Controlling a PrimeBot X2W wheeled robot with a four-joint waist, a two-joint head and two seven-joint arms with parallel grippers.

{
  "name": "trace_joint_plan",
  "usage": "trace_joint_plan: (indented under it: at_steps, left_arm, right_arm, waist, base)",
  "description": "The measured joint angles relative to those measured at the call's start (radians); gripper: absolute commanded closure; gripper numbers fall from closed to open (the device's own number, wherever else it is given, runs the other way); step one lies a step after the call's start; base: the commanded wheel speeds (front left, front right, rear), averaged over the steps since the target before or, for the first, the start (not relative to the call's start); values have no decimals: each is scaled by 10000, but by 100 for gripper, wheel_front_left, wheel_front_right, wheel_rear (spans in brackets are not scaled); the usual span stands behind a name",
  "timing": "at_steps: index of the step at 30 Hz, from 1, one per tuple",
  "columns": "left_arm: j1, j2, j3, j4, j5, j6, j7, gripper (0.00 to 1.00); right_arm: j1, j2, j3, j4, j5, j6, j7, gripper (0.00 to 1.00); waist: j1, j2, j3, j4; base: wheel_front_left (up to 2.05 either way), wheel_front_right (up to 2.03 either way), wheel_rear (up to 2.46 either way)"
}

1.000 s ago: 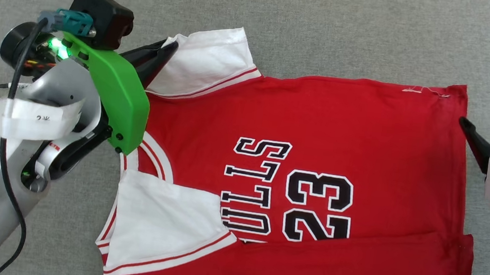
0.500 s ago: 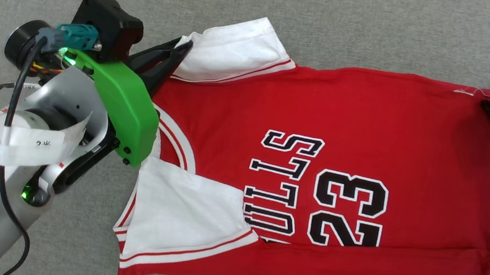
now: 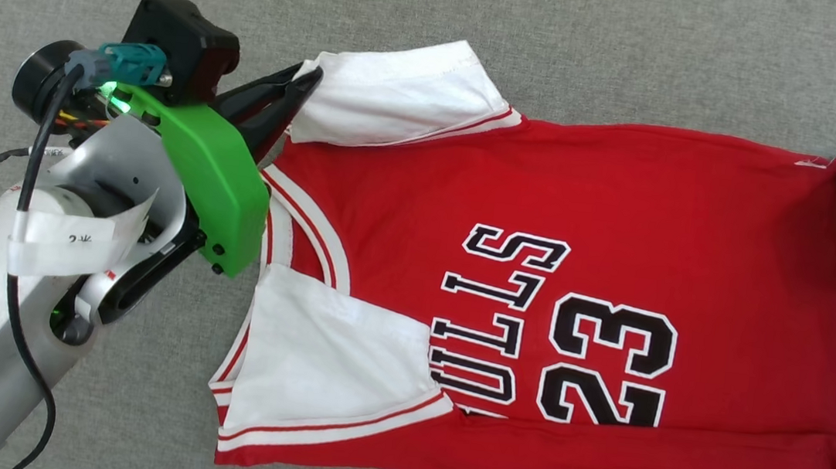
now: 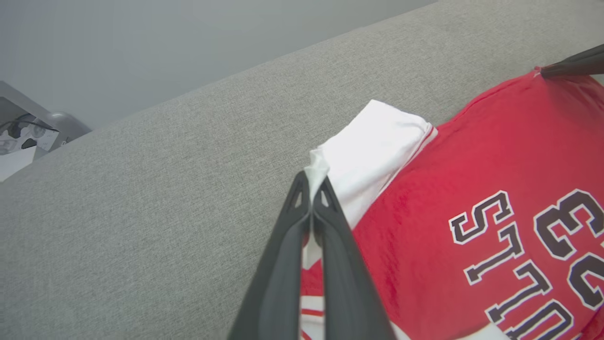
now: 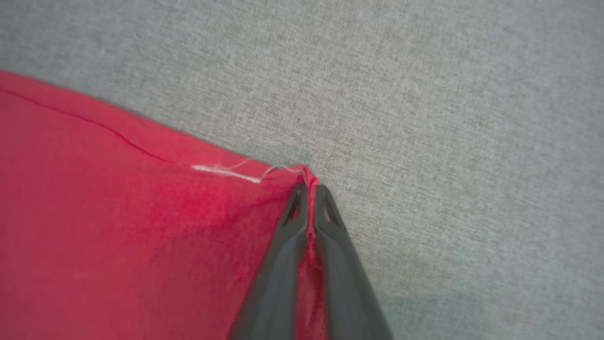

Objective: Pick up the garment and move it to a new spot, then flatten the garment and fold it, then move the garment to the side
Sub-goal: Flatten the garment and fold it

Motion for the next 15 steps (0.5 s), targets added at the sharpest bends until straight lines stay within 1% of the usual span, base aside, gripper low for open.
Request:
trace_joint_plan:
  at_steps: [8,15]
  left_arm:
    - [302,-276,104,704,-151,88,-537,100]
    - [872,-391,65,1039,-380,159,-836,100]
  right_arm:
    - [169,138,-134,263,167,8,-849,100]
    - [852,211,-416,314,500,8,-1605,100]
  waist:
    - [0,0,-519,-84]
    - [0,0,-1266,-111]
  base:
    - [0,0,0]
    - [0,0,0]
